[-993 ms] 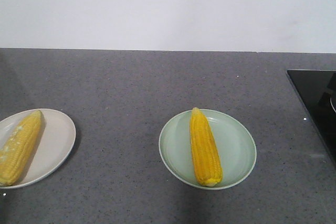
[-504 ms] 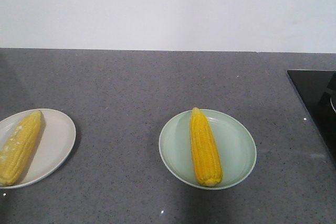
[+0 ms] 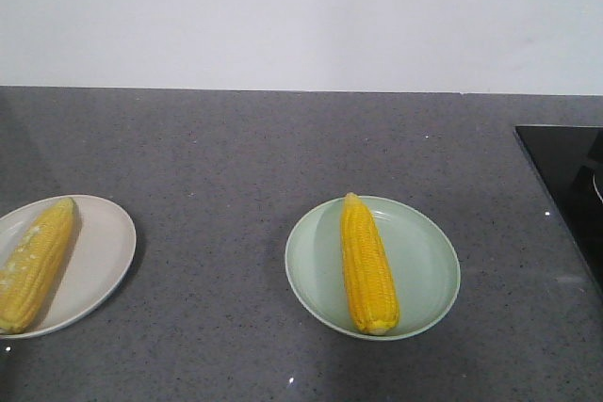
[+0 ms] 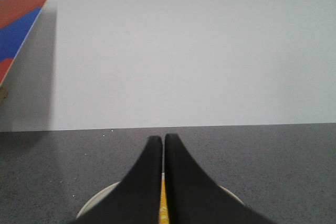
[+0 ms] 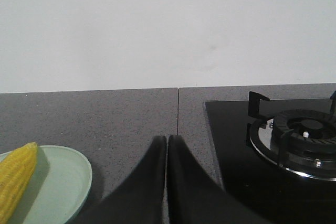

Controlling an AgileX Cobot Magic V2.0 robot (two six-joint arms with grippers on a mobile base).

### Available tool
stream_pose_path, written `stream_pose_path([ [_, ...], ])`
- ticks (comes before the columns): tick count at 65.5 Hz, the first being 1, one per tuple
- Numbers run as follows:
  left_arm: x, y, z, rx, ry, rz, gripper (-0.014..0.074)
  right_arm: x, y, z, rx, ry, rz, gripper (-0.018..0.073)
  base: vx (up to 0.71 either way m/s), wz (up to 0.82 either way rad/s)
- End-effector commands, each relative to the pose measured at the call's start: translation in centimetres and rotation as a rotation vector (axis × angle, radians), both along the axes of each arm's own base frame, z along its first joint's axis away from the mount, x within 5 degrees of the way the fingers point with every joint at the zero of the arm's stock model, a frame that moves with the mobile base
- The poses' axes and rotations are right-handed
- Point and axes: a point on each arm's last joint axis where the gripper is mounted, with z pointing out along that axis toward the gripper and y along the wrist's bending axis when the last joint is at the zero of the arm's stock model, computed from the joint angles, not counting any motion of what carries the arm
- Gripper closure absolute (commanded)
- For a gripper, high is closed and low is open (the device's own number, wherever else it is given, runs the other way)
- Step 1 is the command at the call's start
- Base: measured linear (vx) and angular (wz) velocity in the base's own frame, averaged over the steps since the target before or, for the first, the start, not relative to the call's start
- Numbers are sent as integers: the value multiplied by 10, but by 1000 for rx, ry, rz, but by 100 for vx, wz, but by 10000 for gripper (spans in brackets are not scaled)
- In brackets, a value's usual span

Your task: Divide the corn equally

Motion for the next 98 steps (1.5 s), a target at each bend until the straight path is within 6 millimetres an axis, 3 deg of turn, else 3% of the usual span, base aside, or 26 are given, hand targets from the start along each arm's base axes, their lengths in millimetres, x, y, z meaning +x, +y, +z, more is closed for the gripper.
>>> stream_pose_path([
  [1,-2,0,4,-12,-82,-7,603,-3,1,4,-5,-129,4,570,0,0],
  [17,-2,0,4,-12,-82,-7,603,-3,1,-24,-3,-168,10,570,0,0],
  [34,-2,0,4,-12,-82,-7,603,0,2,-41,1,-214,19,570,0,0],
  [98,-2,0,4,-12,-82,-7,603,1,2,-43,7,-208,19,570,0,0],
])
